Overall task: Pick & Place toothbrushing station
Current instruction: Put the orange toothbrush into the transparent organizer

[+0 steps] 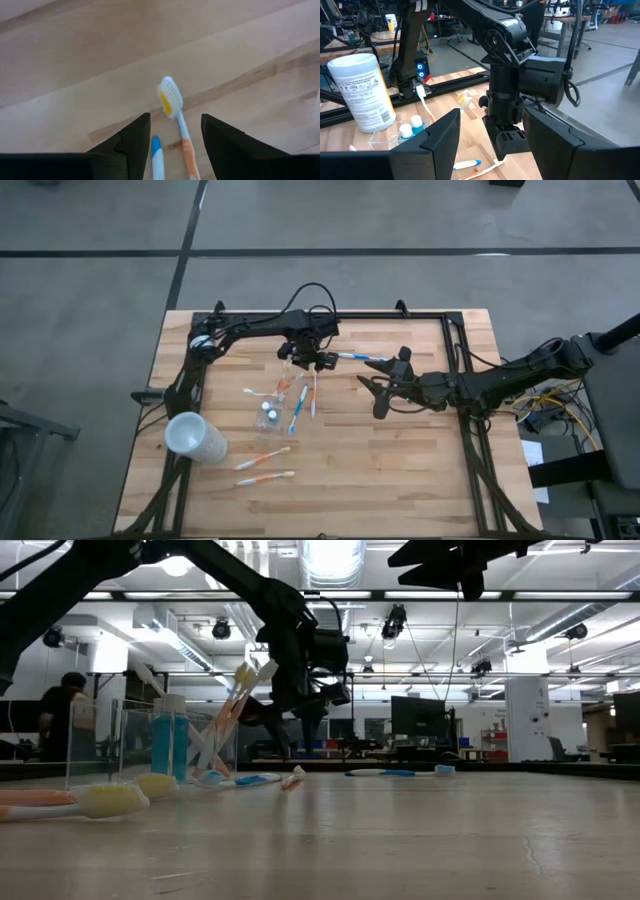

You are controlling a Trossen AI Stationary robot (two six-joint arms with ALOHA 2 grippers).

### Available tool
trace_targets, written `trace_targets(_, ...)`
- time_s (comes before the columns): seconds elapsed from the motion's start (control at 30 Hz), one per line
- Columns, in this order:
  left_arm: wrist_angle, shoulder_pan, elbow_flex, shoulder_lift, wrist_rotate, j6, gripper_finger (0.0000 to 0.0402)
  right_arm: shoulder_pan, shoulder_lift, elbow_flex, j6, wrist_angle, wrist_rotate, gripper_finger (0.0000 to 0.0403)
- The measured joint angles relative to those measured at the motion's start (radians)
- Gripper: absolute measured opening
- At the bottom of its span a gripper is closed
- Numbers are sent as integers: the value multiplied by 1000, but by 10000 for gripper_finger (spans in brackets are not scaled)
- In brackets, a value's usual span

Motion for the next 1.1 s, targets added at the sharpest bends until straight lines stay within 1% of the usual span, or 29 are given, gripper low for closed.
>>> trace_targets(0.2, 49, 10, 0, 14, 2, 1, 181, 0, 0, 0, -3, 0, 0, 210)
trace_targets(0.37, 57, 29, 0, 29, 89, -1, 181, 0, 0, 0, -3, 0, 0, 210)
trace_targets(0.57, 44, 48, 0, 62, 115, 4, 181, 0, 0, -1, -3, 0, 0, 210)
trace_targets(0.93, 38, 50, 0, 69, 112, 22, 177, -3, 0, -1, -8, -4, 0, 210)
trace_targets(1.0, 33, 50, 0, 69, 110, 22, 169, -3, 0, -1, -10, -4, 1, 210)
trace_targets(1.1, 25, 50, 0, 69, 84, 22, 146, -4, 0, -1, -10, -4, 1, 210)
